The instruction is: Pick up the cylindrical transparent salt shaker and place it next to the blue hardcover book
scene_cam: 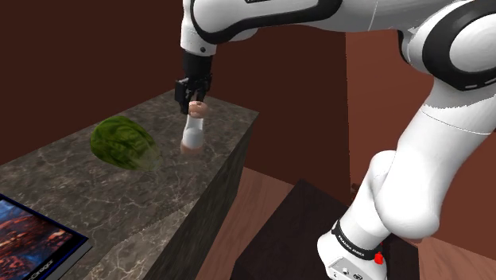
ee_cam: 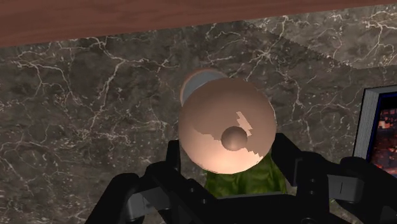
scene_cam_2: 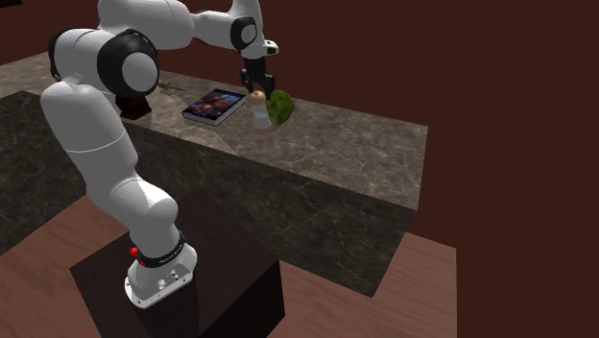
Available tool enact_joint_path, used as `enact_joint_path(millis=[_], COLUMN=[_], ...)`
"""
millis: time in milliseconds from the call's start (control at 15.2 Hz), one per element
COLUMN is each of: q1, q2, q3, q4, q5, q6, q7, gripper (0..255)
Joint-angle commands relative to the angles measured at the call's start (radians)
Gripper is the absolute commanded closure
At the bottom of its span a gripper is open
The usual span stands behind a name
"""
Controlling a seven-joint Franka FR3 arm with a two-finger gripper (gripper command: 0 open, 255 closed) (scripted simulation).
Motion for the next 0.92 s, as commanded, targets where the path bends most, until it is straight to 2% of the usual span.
enact_joint_path(millis=[0,462,858], q1=[0.025,0.110,0.187], q2=[-0.007,0.014,0.069], q3=[0.022,0.098,0.160], q4=[-0.012,0.014,0.084], q5=[-0.005,-0.022,-0.046], q6=[0.005,0.000,-0.017], q7=[0.050,0.217,0.361], gripper=[255,255,255])
